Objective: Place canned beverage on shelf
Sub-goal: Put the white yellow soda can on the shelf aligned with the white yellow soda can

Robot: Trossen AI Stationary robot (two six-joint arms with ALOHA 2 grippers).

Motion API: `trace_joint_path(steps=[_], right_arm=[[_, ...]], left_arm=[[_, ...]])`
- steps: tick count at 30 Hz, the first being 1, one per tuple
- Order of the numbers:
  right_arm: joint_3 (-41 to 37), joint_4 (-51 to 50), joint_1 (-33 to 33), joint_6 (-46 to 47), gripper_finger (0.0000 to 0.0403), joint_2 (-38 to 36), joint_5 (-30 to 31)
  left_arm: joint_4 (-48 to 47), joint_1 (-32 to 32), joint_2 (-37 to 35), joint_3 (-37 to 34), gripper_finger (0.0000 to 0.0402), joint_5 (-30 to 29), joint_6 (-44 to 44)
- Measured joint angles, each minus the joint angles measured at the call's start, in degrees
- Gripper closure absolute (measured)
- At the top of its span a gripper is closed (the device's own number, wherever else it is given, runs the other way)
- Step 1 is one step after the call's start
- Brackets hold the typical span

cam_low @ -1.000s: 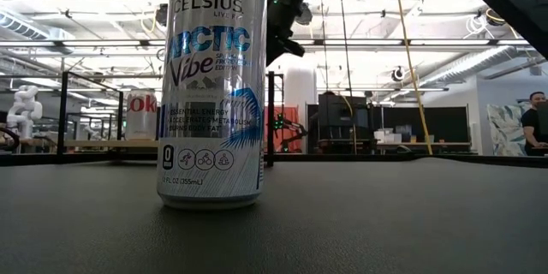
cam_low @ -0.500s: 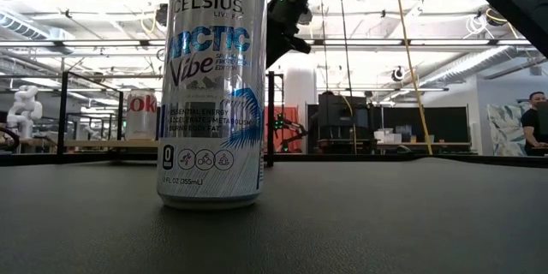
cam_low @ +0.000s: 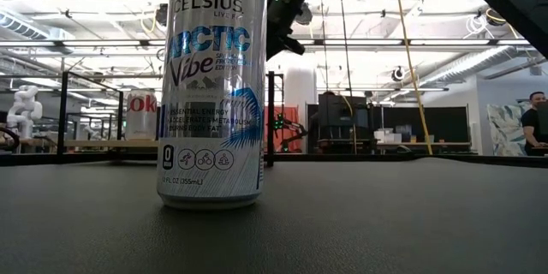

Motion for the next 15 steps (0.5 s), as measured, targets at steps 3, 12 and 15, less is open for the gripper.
trace_joint_path(steps=[3,12,15], right_arm=[[0.0,1.08,0.07,0.0,0.0403,0.45,-0.68],[0.0,4.67,0.0,0.82,0.0403,0.7,-1.29],[0.0,5.12,0.0,0.83,0.0403,0.87,-1.29]], left_arm=[[0.01,0.02,0.0,-0.01,0.0056,0.0,0.0],[0.09,0.0,0.0,-0.01,0.0056,0.0,0.02],[0.09,0.0,0.0,-0.01,0.0056,0.0,0.02]])
